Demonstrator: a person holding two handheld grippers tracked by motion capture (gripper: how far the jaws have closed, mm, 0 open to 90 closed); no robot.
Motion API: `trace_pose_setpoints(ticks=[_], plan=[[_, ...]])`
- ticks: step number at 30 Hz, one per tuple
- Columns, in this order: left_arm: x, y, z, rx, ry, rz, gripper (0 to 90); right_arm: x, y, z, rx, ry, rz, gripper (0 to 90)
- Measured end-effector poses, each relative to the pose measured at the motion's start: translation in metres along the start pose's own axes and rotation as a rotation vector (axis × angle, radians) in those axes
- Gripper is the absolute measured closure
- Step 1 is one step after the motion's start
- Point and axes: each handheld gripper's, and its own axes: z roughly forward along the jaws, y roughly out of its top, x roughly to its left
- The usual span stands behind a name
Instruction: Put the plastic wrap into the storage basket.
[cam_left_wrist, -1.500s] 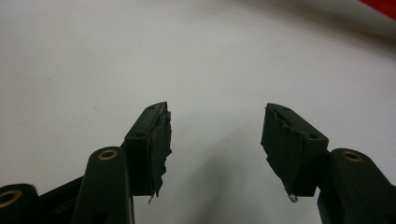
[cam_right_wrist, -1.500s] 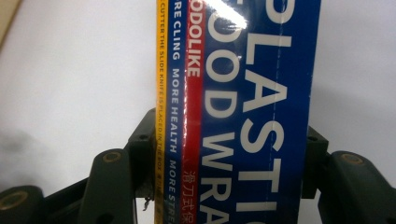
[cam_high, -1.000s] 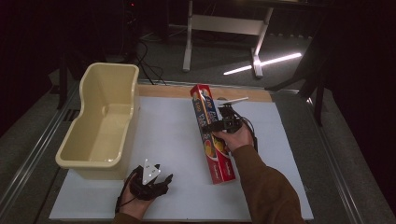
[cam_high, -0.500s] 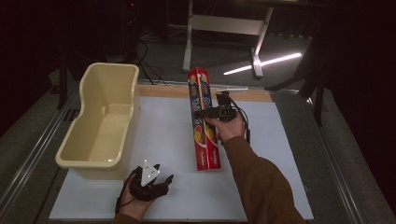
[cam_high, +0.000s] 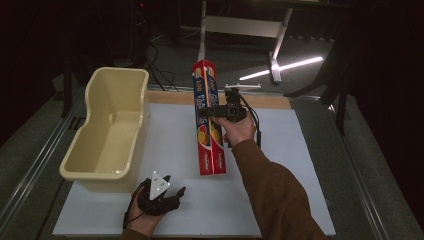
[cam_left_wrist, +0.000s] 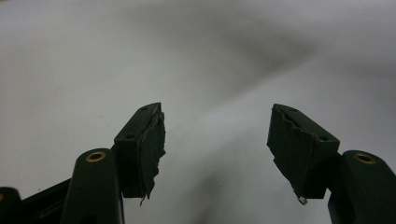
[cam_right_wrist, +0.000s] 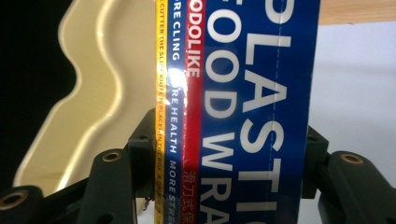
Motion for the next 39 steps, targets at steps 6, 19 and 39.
trace_pose_setpoints(ticks=[6,19,39], plan=[[-0.002,0.000,0.000,0.000,-0.003,0.005,36.3,0.016,0.007,0.001,-0.014,0.060,0.023,42.0],[-0.002,-0.001,-0.002,-0.007,-0.005,0.010,36.3,0.032,0.017,0.014,-0.029,0.174,0.138,42.0],[-0.003,0.000,-0.004,-0.018,-0.010,0.006,36.3,0.077,0.018,0.032,-0.036,0.289,0.163,42.0]])
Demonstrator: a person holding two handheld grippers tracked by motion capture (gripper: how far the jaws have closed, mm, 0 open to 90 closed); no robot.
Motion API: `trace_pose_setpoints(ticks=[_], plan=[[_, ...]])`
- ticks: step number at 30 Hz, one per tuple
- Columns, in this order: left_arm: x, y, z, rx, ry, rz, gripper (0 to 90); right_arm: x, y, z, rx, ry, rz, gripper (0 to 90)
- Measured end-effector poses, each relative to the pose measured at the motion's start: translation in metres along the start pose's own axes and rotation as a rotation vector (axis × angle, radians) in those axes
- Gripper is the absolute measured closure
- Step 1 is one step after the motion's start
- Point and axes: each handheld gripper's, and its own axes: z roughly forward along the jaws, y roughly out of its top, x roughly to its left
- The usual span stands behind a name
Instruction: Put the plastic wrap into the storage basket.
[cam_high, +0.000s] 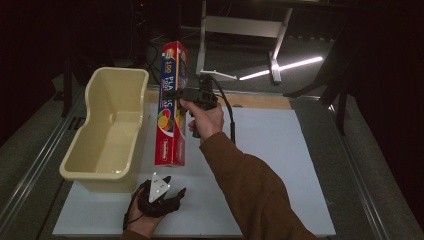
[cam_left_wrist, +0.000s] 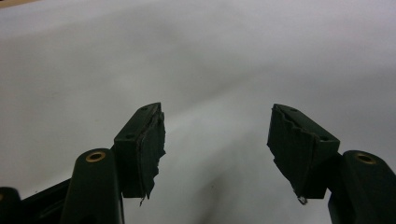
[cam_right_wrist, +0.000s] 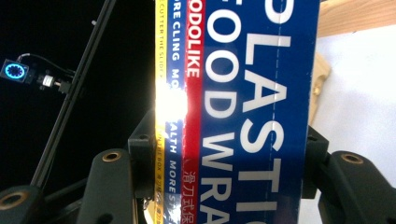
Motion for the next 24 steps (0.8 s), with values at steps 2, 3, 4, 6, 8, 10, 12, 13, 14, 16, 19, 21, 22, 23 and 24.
trace_pose_setpoints(ticks=[2,3,4,6,8,10,12,13,14,16,19,21,22,23,24], plan=[[0.000,0.000,0.000,0.000,0.000,-0.001,36.3,0.002,-0.001,0.003,0.004,0.004,0.001,42.0],[0.000,0.000,-0.001,-0.001,0.000,-0.002,36.3,0.004,-0.001,0.005,0.006,0.015,0.004,42.0],[0.000,0.000,-0.001,-0.001,0.000,-0.002,36.3,0.007,-0.002,0.009,0.006,0.045,0.022,42.0],[0.001,0.000,-0.001,-0.003,0.000,-0.009,36.3,0.010,-0.003,0.013,0.007,0.060,0.031,41.9],[0.000,-0.001,-0.002,-0.005,-0.001,-0.011,36.3,0.013,-0.004,0.016,0.005,0.071,0.035,41.9],[-0.001,-0.001,-0.002,-0.002,0.000,-0.005,36.3,0.017,-0.006,0.022,-0.004,0.090,0.050,41.9],[-0.001,-0.001,-0.003,0.001,-0.001,0.001,36.3,0.018,-0.007,0.027,-0.011,0.098,0.066,41.9],[-0.001,-0.001,-0.003,0.000,-0.001,0.000,36.3,0.019,-0.008,0.031,-0.014,0.105,0.078,41.8],[-0.001,-0.001,-0.003,0.000,-0.001,0.000,36.3,0.019,-0.008,0.031,-0.014,0.105,0.078,41.8],[-0.001,-0.002,-0.004,-0.002,0.000,-0.001,36.3,0.018,-0.010,0.039,-0.002,0.120,0.113,41.8],[-0.001,-0.002,-0.005,-0.015,0.003,-0.012,36.3,0.018,-0.013,0.053,0.017,0.135,0.148,41.7],[-0.001,-0.002,-0.006,-0.016,0.005,-0.011,36.3,0.018,-0.014,0.057,0.017,0.136,0.156,41.7],[0.000,-0.002,-0.006,-0.015,0.005,-0.010,36.3,0.017,-0.014,0.061,0.020,0.141,0.164,41.7],[0.000,-0.002,-0.007,-0.017,0.005,-0.015,36.4,0.016,-0.014,0.065,0.024,0.142,0.172,41.7],[0.000,-0.002,-0.007,-0.016,0.005,-0.014,36.3,0.015,-0.014,0.068,0.026,0.140,0.182,41.7]])
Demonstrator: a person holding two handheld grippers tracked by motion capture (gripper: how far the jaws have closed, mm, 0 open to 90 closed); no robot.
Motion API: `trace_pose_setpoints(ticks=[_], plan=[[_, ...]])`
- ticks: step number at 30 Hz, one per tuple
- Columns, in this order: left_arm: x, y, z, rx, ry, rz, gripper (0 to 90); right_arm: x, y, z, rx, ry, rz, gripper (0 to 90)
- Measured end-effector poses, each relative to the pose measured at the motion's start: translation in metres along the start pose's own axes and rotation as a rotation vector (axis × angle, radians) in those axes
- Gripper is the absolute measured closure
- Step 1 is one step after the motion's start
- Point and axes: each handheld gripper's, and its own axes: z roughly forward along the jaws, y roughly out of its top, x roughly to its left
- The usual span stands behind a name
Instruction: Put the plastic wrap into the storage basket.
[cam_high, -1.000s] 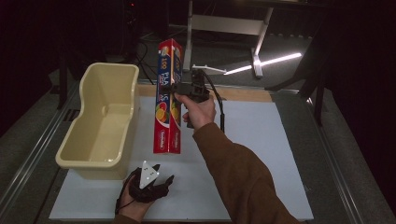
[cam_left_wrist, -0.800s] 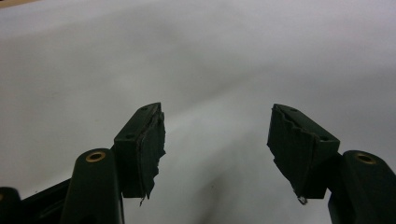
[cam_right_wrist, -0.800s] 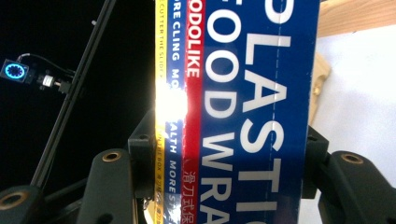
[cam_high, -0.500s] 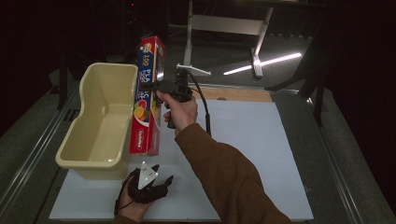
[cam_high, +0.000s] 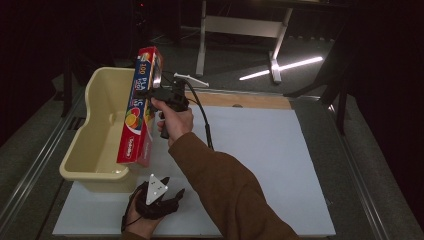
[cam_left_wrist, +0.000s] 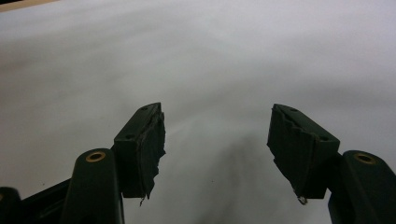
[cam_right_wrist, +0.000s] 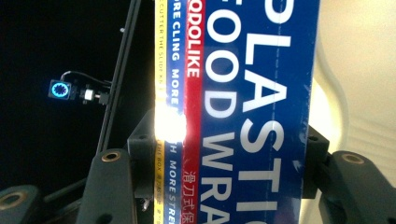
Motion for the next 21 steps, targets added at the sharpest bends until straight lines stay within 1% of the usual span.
trace_pose_setpoints(ticks=[2,5,6,9,12,14,15,21], plan=[[0.000,0.000,0.000,-0.001,0.000,-0.001,36.3,-0.001,0.000,0.002,-0.001,-0.002,0.004,41.6],[0.001,-0.001,-0.002,-0.001,0.000,-0.011,36.3,-0.006,0.001,0.015,0.015,0.005,0.043,41.6],[0.002,-0.001,-0.002,0.000,0.002,-0.004,36.3,-0.007,0.002,0.017,0.017,0.008,0.048,41.6],[0.001,-0.002,-0.003,-0.001,0.001,0.000,36.3,-0.007,0.002,0.022,0.025,0.008,0.056,41.5],[0.001,-0.002,-0.006,-0.010,0.004,0.004,36.3,-0.007,0.002,0.031,0.033,0.017,0.069,41.3],[0.001,-0.002,-0.006,-0.010,0.005,0.005,36.3,-0.007,0.002,0.032,0.035,0.018,0.073,41.3],[0.001,-0.003,-0.006,-0.011,0.003,0.003,36.3,-0.009,0.003,0.036,0.036,0.018,0.084,41.3],[0.001,-0.004,-0.008,-0.013,0.006,-0.007,36.3,-0.015,0.004,0.045,0.034,0.000,0.103,41.2]])
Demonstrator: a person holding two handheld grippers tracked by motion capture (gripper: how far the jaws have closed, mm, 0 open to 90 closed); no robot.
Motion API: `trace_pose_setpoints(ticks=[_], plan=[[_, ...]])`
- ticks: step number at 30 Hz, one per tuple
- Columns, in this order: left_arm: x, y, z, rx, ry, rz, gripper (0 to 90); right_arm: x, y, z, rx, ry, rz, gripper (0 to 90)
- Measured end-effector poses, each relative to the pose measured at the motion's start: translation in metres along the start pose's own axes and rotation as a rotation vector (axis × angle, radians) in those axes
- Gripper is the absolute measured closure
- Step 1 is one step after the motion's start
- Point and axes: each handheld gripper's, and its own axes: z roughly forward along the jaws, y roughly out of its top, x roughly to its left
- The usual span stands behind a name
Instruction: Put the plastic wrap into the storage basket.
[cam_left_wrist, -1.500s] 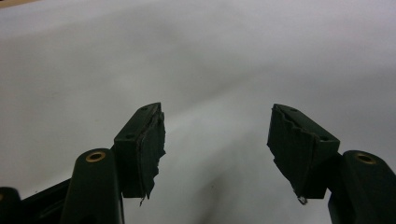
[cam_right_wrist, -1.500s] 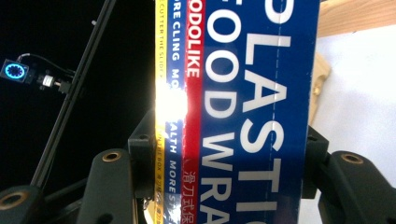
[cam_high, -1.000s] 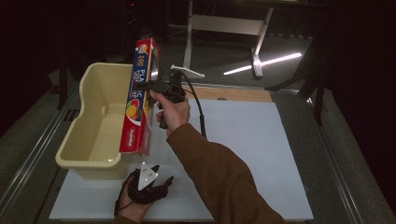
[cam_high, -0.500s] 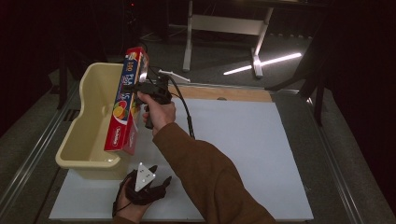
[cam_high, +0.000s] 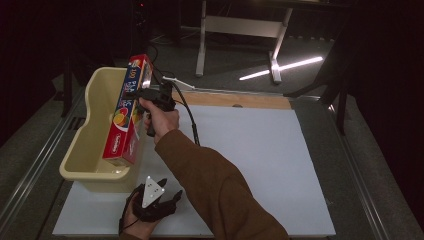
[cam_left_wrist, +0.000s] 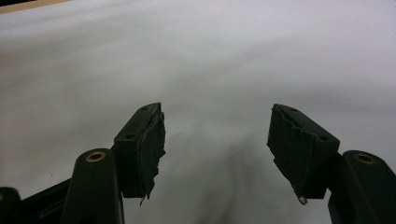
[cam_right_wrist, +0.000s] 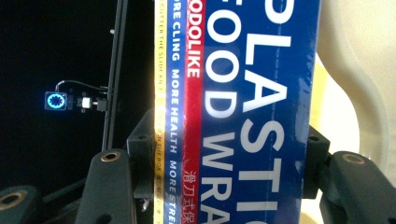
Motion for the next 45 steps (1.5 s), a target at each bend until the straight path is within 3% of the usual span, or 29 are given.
trace_pose_setpoints(ticks=[6,12,23,35,38,39,41,42,43,45], plan=[[-0.001,-0.001,-0.003,-0.005,-0.003,-0.004,36.4,-0.003,-0.001,0.009,0.006,-0.007,0.007,41.1],[-0.001,-0.002,-0.003,-0.003,-0.005,-0.003,36.4,-0.004,-0.005,0.020,0.008,-0.034,-0.031,41.0],[0.000,-0.002,-0.004,-0.012,-0.006,-0.016,36.4,0.000,-0.008,0.028,-0.005,-0.105,-0.077,40.4],[0.000,-0.002,-0.005,-0.016,-0.004,-0.020,36.4,0.003,-0.009,0.030,0.006,-0.143,-0.090,39.6],[0.000,-0.002,-0.005,-0.016,-0.005,-0.021,36.3,0.005,-0.009,0.029,0.013,-0.165,-0.093,39.1],[0.000,-0.002,-0.005,-0.015,-0.005,-0.020,36.4,0.006,-0.009,0.030,0.026,-0.193,-0.105,38.3],[0.000,-0.002,-0.005,-0.014,-0.005,-0.018,36.4,0.006,-0.009,0.030,0.026,-0.193,-0.105,38.3],[-0.001,-0.002,-0.005,-0.010,-0.003,-0.014,36.4,0.004,-0.008,0.032,0.050,-0.228,-0.087,36.9],[-0.001,-0.002,-0.005,-0.010,-0.003,-0.014,36.3,0.002,-0.008,0.032,0.049,-0.232,-0.086,36.2],[0.000,-0.002,-0.005,-0.011,-0.003,-0.015,36.4,0.001,-0.009,0.033,0.059,-0.263,-0.106,35.7]])
